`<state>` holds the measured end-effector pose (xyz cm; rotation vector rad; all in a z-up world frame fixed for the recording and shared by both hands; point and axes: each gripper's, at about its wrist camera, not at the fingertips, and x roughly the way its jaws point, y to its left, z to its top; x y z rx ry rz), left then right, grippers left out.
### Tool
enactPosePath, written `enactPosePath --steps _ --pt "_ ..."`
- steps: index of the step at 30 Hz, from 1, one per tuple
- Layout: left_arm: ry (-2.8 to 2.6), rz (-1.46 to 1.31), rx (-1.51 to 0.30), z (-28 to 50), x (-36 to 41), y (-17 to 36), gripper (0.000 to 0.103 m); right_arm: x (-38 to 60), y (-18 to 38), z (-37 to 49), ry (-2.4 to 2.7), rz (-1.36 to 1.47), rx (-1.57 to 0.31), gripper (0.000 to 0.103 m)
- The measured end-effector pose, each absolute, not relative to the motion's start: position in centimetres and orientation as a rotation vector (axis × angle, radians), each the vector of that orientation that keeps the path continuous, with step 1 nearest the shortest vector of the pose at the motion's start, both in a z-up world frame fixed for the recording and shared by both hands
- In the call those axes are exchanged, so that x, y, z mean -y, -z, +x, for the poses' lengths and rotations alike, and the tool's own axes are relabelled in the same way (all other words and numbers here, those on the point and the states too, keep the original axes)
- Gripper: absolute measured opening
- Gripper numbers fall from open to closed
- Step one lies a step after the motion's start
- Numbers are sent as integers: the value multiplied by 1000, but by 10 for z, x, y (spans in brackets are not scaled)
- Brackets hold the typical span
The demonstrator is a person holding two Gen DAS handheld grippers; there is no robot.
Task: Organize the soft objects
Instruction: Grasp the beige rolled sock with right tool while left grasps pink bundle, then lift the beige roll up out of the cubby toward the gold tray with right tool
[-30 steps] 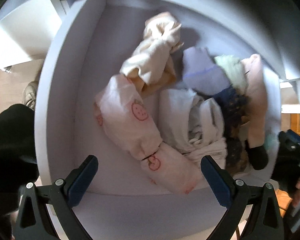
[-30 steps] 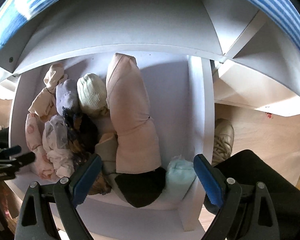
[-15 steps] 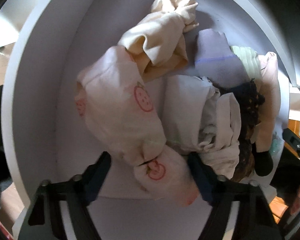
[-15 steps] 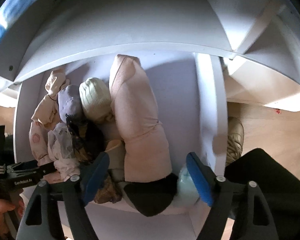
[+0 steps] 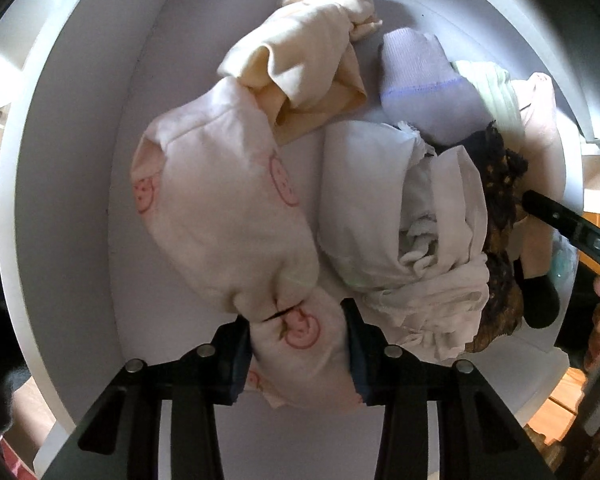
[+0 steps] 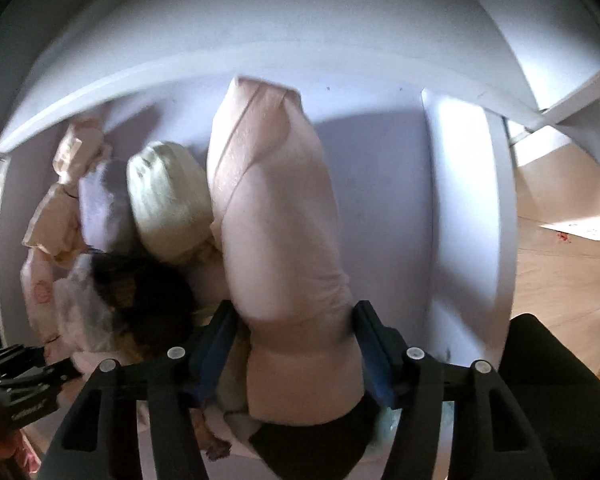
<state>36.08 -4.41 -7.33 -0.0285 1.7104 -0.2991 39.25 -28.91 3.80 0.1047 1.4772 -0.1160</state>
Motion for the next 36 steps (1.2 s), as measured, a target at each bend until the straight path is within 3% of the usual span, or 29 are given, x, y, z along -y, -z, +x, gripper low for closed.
enactPosePath --steps 4,12,36 --pt "317 -35 -1706 364 40 74 41 292 -20 400 128 122 -1523 60" --pt "340 14 -1695 356 51 79 40 299 -19 396 130 150 -1542 49" --pt "370 -26 -1620 345 47 41 37 293 -93 322 20 431 -1481 48"
